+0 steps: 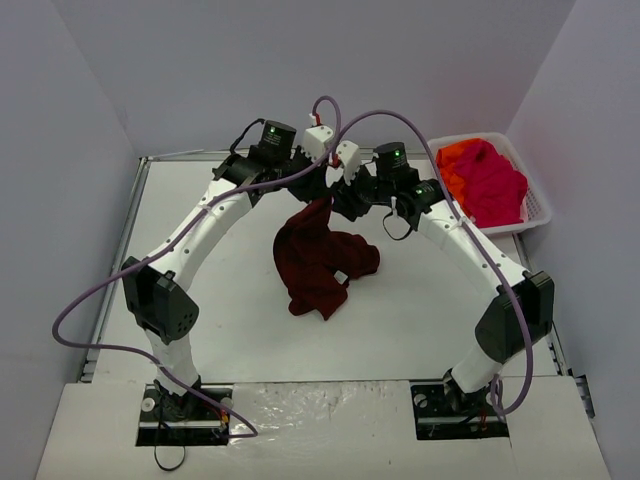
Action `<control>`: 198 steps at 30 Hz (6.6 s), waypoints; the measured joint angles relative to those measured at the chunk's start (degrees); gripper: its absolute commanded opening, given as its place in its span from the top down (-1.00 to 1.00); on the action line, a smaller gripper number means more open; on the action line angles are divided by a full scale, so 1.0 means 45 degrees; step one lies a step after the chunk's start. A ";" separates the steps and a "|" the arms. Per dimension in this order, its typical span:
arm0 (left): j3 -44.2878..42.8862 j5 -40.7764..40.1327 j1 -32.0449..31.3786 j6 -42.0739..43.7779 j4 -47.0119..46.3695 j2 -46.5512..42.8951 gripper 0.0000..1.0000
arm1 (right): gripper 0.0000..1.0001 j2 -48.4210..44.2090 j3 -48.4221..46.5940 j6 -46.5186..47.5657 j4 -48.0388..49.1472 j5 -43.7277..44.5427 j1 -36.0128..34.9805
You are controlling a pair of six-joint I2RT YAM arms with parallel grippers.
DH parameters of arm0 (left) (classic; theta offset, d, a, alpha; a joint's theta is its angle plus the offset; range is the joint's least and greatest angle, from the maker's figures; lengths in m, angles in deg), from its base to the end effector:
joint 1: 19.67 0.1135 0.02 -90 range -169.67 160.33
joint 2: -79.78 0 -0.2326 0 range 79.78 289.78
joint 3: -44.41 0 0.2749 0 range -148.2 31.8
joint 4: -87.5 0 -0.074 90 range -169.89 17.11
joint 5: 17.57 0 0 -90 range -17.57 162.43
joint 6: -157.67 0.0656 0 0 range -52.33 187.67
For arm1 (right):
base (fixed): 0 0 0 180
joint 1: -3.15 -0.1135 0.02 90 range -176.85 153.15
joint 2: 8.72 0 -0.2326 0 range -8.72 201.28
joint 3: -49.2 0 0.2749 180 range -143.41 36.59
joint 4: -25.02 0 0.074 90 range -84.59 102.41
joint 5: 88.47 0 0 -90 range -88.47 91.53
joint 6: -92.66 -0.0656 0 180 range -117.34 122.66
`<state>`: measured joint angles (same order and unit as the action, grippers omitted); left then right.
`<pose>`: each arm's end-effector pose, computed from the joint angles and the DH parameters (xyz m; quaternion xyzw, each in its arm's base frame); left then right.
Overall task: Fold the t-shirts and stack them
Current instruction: Flatten out the tshirt
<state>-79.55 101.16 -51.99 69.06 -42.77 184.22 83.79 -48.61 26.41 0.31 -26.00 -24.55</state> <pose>0.3641 -0.2676 0.3644 0.3619 0.7679 -0.3360 0.4080 0.3654 0.2261 0.3273 -0.4679 0.6545 0.2134 0.5542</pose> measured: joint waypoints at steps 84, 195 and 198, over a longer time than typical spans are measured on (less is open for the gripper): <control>0.0821 0.4396 0.0291 0.0238 -0.0044 0.0175 0.95 | 0.13 -0.0680 0.1297 -0.0321 0.0175 -0.9534 0.4065; 0.9078 0.2880 0.2599 0.2244 -0.4027 0.0860 -0.23 | 1.00 -0.0262 0.0981 0.2909 -0.3041 -0.7922 0.5838; 0.8752 0.2841 0.2584 0.2181 -0.4133 0.1248 -0.05 | 1.00 -0.0272 0.1064 0.3016 -0.3079 -0.7946 0.5843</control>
<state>-40.17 113.94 -40.36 78.87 -61.37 189.84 82.57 -43.83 39.98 -13.55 -61.75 1.74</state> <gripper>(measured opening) 0.594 0.015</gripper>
